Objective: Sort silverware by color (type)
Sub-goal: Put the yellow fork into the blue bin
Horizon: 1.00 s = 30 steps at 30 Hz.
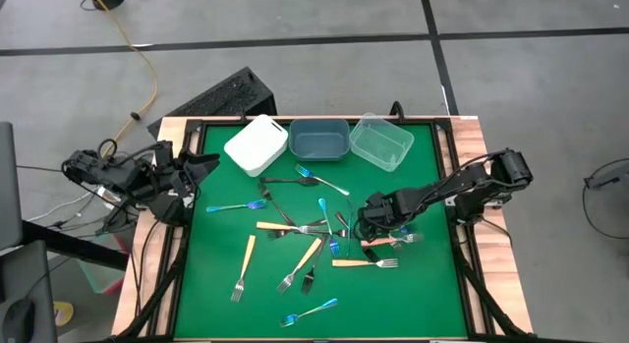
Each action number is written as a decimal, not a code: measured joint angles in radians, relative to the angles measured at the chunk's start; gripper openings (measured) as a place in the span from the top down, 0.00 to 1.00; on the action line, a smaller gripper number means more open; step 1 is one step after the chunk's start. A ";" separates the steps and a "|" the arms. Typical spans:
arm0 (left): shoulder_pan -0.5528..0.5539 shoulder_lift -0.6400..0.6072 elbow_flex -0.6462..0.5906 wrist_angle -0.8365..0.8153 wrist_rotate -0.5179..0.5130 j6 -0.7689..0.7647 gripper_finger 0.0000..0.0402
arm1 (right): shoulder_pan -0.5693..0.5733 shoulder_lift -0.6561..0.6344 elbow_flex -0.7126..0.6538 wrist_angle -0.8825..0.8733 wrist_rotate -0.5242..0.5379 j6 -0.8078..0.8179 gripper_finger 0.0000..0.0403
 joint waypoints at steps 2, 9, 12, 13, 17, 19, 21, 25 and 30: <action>0.000 0.000 0.000 0.001 0.000 -0.004 0.51 | 0.001 0.003 0.018 -0.016 0.000 -0.003 0.93; 0.000 0.000 0.000 0.001 0.000 -0.005 0.51 | 0.002 0.008 0.167 -0.109 0.092 -0.061 0.93; 0.000 0.000 0.000 0.001 0.000 -0.005 0.51 | 0.002 0.010 0.222 -0.142 0.164 -0.084 0.93; 0.000 0.000 0.000 0.002 0.000 -0.005 0.51 | 0.002 0.010 0.237 -0.148 0.184 -0.087 0.93; 0.000 0.000 0.000 0.002 0.000 -0.004 0.51 | 0.002 0.008 0.274 -0.144 0.277 -0.088 0.93; 0.000 0.000 0.000 0.001 0.000 0.006 0.51 | 0.007 0.008 0.282 -0.140 0.329 -0.098 0.93; 0.000 0.000 0.000 0.001 -0.006 0.010 0.51 | 0.005 0.008 0.288 -0.127 0.357 -0.119 0.93; 0.000 0.000 0.000 0.001 -0.008 0.012 0.51 | -0.011 0.008 0.289 -0.044 0.373 -0.176 0.93; 0.000 0.000 0.000 0.001 -0.008 0.015 0.51 | -0.052 0.007 0.290 0.131 0.384 -0.285 0.93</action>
